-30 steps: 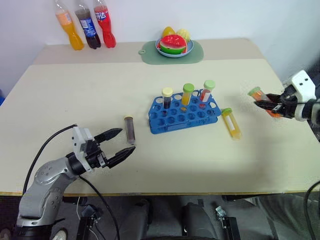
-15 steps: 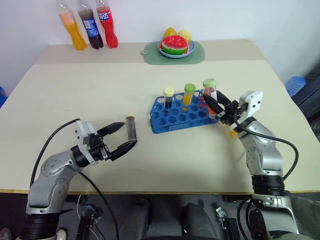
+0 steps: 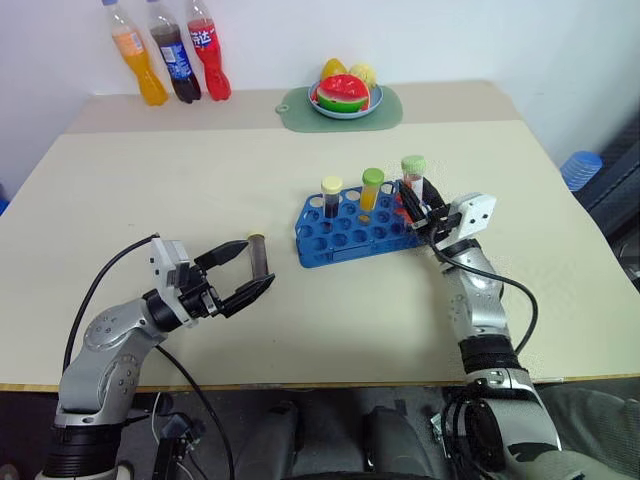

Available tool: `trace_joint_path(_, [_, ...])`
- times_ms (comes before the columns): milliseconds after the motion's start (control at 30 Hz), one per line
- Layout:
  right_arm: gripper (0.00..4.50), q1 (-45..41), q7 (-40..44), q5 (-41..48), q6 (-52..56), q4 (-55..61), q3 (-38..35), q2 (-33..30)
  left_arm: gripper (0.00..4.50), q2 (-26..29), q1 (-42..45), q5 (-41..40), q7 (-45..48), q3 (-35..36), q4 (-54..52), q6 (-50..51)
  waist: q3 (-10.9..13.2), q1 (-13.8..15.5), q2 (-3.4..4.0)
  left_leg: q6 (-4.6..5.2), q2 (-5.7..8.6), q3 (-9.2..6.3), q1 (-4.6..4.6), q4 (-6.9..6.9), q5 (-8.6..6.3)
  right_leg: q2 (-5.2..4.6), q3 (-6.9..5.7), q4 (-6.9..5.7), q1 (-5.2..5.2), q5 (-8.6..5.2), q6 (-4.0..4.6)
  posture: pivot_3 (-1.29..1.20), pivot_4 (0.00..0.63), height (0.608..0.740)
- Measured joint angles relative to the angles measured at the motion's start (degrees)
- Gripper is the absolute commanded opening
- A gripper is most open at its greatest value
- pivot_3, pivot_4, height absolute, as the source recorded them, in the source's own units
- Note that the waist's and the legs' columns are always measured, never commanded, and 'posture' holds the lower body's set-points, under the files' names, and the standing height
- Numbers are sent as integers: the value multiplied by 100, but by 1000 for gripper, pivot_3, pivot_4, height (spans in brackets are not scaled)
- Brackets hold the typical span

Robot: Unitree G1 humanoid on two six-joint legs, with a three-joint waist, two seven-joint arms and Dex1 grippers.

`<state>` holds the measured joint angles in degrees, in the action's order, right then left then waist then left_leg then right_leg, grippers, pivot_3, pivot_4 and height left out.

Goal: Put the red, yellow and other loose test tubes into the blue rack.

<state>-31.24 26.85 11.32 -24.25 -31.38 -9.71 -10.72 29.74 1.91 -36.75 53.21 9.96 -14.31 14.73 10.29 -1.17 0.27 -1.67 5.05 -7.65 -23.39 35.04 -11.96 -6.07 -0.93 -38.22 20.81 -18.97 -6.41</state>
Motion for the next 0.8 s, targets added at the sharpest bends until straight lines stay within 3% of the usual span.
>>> trace_joint_path(333, [795, -13, -287, 22, -1115, -722, -74, 115, 4500, -2, -14, -5, -81, -1, -30, 10, -13, 16, -16, -1, -2, 0, 5, 0, 0, 4, 6, 1, -6, 0, 0, 0, 150, 740])
trace_joint_path(600, [795, 223, -239, 109, -1080, -504, -63, 88, 4500, -14, 0, -13, -84, -9, -38, 25, -16, 23, -18, 0, -2, 0, 7, -1, -1, 5, 10, 2, -5, 0, 1, 0, 150, 740])
trace_joint_path(800, [795, -157, -335, 34, -1141, -1073, -24, 144, 4500, -53, 63, -12, -79, -18, -34, 73, -18, -5, -19, 0, -6, 1, 12, 0, 0, 10, 13, 1, -8, 2, 4, 0, 150, 740])
